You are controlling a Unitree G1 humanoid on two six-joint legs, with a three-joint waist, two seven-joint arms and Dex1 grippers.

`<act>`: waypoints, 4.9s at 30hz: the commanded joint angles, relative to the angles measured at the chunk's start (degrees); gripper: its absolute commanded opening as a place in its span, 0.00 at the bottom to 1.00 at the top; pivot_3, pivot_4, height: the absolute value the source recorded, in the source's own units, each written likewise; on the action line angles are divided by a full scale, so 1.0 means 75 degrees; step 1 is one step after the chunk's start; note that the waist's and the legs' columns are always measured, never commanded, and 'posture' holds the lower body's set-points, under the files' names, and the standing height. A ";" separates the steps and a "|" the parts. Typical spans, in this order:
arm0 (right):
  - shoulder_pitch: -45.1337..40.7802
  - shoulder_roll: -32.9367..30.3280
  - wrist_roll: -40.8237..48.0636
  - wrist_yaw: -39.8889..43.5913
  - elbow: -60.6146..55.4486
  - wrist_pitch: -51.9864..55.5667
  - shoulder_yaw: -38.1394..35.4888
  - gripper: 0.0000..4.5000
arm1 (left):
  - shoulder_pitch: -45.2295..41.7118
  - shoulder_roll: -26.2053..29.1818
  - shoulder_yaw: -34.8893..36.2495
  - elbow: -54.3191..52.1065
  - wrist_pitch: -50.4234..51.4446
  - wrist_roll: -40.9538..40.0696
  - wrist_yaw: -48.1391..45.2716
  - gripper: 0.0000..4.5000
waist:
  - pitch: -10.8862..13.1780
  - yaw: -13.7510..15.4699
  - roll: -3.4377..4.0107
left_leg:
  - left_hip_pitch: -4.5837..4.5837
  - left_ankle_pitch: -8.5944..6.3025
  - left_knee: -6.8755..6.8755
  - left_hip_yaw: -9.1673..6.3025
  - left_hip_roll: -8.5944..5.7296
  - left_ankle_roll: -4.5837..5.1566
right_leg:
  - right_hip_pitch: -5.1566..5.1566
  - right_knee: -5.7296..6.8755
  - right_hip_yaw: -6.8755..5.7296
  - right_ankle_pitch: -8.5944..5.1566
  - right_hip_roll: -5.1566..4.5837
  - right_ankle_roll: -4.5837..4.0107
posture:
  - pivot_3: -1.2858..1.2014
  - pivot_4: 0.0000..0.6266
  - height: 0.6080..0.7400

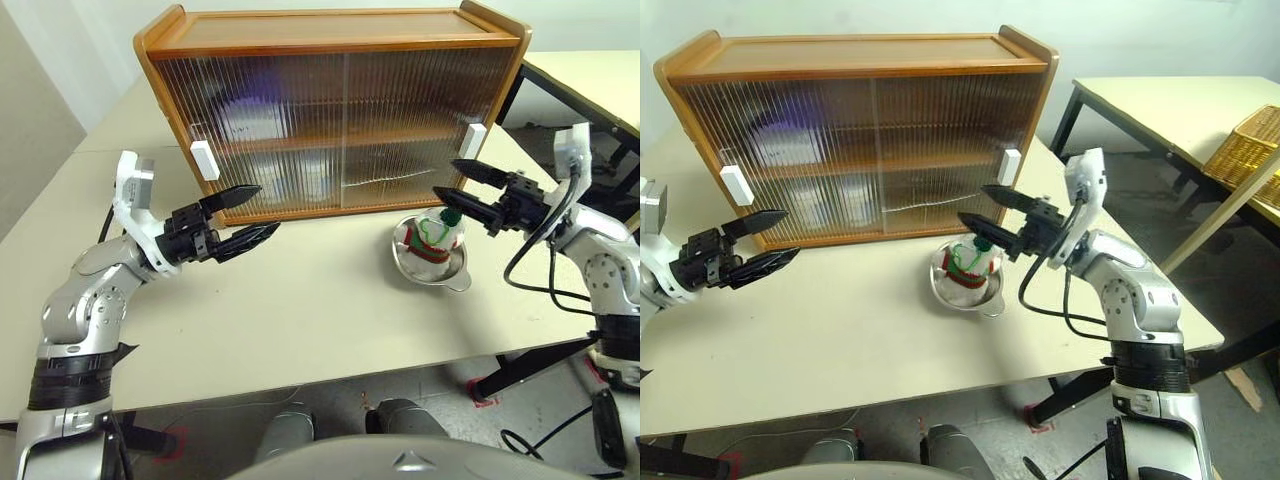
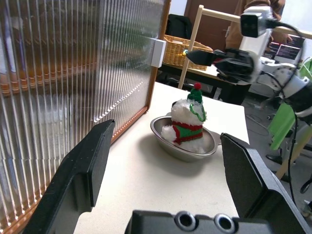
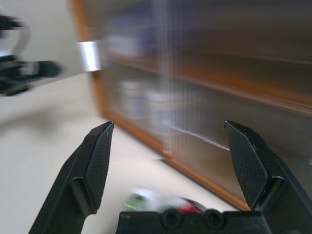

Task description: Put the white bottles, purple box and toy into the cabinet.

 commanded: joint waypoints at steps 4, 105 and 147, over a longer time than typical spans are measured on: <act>-0.0596 -0.0064 -0.0705 -0.0175 0.1745 -0.1099 -0.0350 0.78 | 0.0144 0.0051 0.0157 -0.0137 -0.0017 -0.0088 -0.0081 1.00 | -0.0006 -0.0001 0.0011 | 0.0000 0.0003 0.0000 -0.0001 0.0009 0.0005 | -0.0007 0.0013 0.0000 0.0002 0.0004 0.0000 | 0.49 0.00 1.00; -0.3203 0.2055 -0.2657 -0.2305 0.2882 0.0412 0.1216 0.01 | 0.0336 -0.1118 0.0181 -0.0524 -0.1060 -0.0081 0.0314 1.00 | -0.0013 0.0239 0.0031 | 0.0033 0.0015 -0.0017 -0.0010 0.0126 0.0008 | -0.0051 0.0116 -0.0015 -0.0032 0.0113 -0.0003 | 0.52 0.00 1.00; -0.2399 0.1431 -0.2043 -0.2077 0.0607 0.1271 0.0623 0.22 | -0.0078 -0.1300 -0.0151 -0.0107 -0.1124 -0.0024 0.0205 1.00 | -0.0014 0.0180 0.0029 | 0.0031 0.0010 -0.0007 0.0017 0.0124 0.0000 | -0.0057 0.0115 -0.0012 0.0013 0.0134 -0.0116 | 0.49 0.00 1.00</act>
